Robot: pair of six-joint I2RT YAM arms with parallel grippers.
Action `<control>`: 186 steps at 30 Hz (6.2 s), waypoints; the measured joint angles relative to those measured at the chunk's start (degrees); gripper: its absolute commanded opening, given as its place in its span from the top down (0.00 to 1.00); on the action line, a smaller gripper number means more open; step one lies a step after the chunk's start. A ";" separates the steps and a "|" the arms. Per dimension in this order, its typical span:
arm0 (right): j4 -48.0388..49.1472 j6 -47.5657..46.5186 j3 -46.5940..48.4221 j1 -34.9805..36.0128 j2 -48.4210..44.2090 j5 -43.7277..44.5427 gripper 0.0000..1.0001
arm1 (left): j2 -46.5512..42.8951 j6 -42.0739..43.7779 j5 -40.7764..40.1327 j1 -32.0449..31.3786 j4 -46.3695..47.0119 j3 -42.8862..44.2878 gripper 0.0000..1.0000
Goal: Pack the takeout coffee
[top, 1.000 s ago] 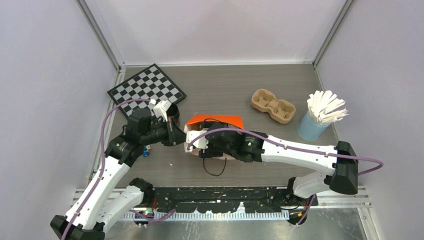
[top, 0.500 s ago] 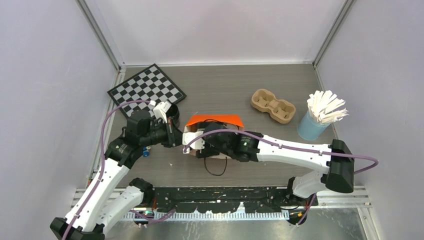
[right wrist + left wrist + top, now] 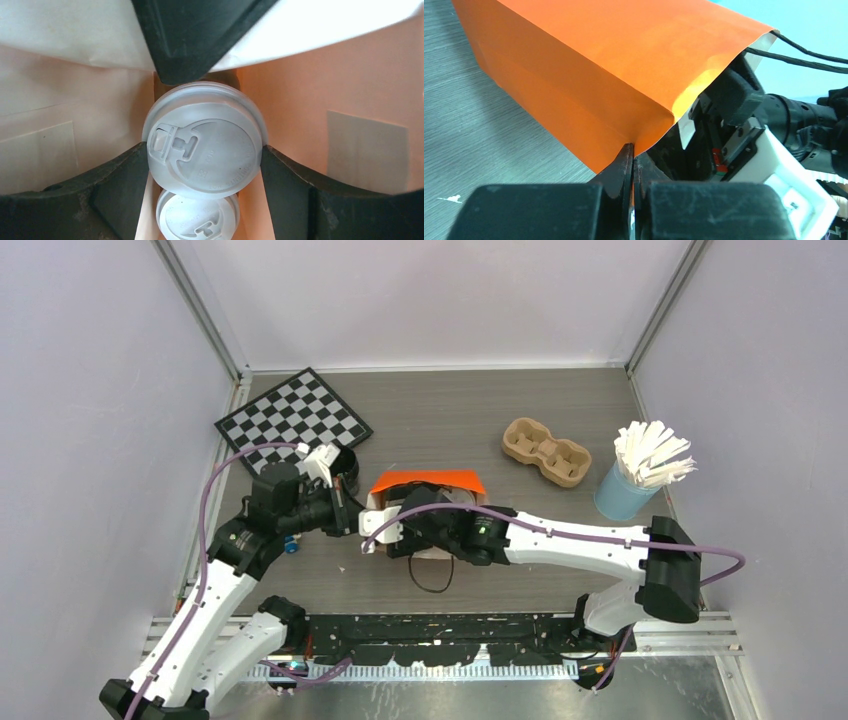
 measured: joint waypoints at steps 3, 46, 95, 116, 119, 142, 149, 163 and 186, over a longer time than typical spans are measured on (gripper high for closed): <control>1.27 -0.52 -0.46 -0.04 1.03 0.31 0.29 | -0.15 -0.66 -0.13 0.00 -0.04 0.00 1.00; 10.58 0.11 -5.11 -1.07 4.90 5.55 0.26 | -3.10 -6.86 -2.62 0.17 -0.83 -3.06 1.00; 3.02 1.90 -3.34 -1.33 2.01 0.44 0.18 | -2.64 -10.51 -0.52 0.37 2.80 -4.02 1.00; -1.07 4.76 -3.76 -2.38 -1.77 -2.80 0.35 | -2.45 -11.52 0.20 0.37 3.56 -4.02 1.00; -2.03 5.57 -4.26 -2.38 -4.09 -3.28 0.49 | -2.69 -11.54 0.22 0.33 3.98 -4.02 1.00; 6.05 7.50 -6.95 -2.91 0.28 -5.51 0.83 | -2.71 -11.78 0.81 0.33 4.20 -4.20 1.00; 10.01 7.56 -7.76 -4.37 2.10 -5.49 0.84 | -2.69 -11.80 1.42 0.33 4.22 -4.39 1.00; 13.11 7.63 -7.96 -4.94 3.06 -6.29 0.84 | -2.67 -13.42 1.64 0.33 5.09 -5.09 1.00; 19.04 8.26 -7.82 -4.94 6.84 -4.09 0.88 | -3.08 -14.58 -2.19 1.16 5.73 -6.38 1.00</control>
